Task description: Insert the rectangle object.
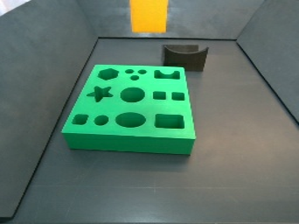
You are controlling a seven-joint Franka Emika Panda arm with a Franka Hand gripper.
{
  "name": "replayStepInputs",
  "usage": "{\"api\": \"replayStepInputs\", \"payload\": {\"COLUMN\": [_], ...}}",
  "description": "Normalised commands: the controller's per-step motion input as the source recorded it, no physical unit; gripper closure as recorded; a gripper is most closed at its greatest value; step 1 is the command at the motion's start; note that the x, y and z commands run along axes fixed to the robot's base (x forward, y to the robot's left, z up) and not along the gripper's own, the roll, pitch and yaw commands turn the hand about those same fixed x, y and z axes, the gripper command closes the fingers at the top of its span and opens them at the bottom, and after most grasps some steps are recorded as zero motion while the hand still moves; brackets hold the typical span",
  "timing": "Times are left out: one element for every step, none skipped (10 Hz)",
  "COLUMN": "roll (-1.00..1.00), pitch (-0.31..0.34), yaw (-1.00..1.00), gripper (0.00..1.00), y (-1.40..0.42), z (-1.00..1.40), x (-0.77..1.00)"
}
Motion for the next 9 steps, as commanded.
{"api": "replayStepInputs", "payload": {"roll": [0.00,-0.05,-0.06,-0.01,-0.04,0.00,0.09,0.03,0.00], "pitch": [-0.017,0.100,0.000,0.000,0.000,0.000,0.000,-0.026,-0.039], "yaw": [0.00,-0.09,0.00,0.00,0.00,-0.02,-0.05,-0.06,-0.15], "gripper": [1.00,1.00,1.00,1.00,1.00,1.00,1.00,1.00,1.00], "y": [-0.05,-0.13,-0.06,0.00,-0.07,-0.37,-0.55,-0.53,-0.54], "z": [0.00,-0.31,-0.24,0.00,-0.12,-0.53,-0.89,-0.86,-0.81], "x": [-0.01,0.18,0.00,0.00,0.00,0.37,0.54,0.50,0.54]}}
